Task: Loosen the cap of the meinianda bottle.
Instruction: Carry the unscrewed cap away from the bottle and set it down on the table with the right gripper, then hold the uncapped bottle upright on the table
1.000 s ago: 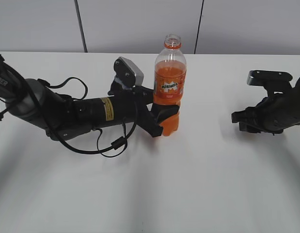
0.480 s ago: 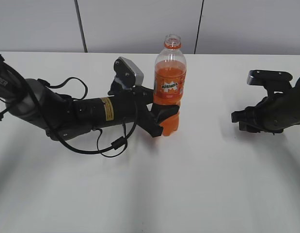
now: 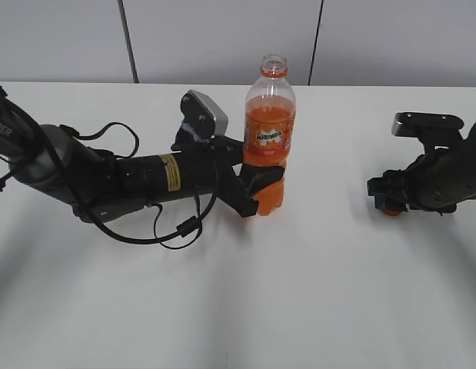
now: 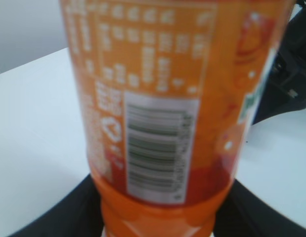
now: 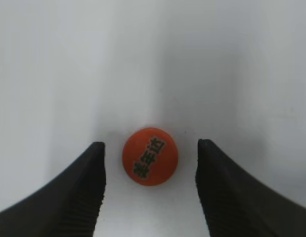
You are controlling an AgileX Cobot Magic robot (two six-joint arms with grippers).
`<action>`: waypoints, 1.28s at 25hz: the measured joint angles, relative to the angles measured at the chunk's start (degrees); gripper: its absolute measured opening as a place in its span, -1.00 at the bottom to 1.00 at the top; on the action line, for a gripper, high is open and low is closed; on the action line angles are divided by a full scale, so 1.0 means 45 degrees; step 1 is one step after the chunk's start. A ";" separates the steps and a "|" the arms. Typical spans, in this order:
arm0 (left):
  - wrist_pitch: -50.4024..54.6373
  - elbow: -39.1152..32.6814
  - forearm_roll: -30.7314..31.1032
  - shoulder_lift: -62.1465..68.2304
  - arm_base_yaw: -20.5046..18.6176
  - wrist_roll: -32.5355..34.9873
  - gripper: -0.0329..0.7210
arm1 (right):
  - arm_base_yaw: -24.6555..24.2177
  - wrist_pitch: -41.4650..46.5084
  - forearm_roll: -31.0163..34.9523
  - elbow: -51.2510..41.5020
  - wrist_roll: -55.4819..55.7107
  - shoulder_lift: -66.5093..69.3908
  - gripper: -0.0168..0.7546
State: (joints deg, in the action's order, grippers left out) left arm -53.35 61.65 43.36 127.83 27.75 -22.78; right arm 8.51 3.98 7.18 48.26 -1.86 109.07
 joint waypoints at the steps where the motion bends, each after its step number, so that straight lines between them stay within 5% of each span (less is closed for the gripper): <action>1: 0.0000 0.0000 0.0000 0.0000 0.0000 0.0000 0.08 | 0.0000 0.0085 0.0000 0.0000 0.0000 0.0000 0.18; 29: 0.0000 0.0000 0.0000 0.0000 0.0000 0.0000 0.08 | 0.0015 0.2549 -0.0011 -0.0018 -0.0005 -0.5332 0.19; 32: 0.0041 0.0000 -0.0015 0.0000 0.0000 0.0000 0.25 | 0.0015 0.2549 -0.0011 -0.0028 -0.0005 -0.5588 0.19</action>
State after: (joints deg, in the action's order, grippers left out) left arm -53.17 61.65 43.30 127.83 27.75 -22.78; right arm 8.58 15.45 7.13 48.14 -1.89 83.92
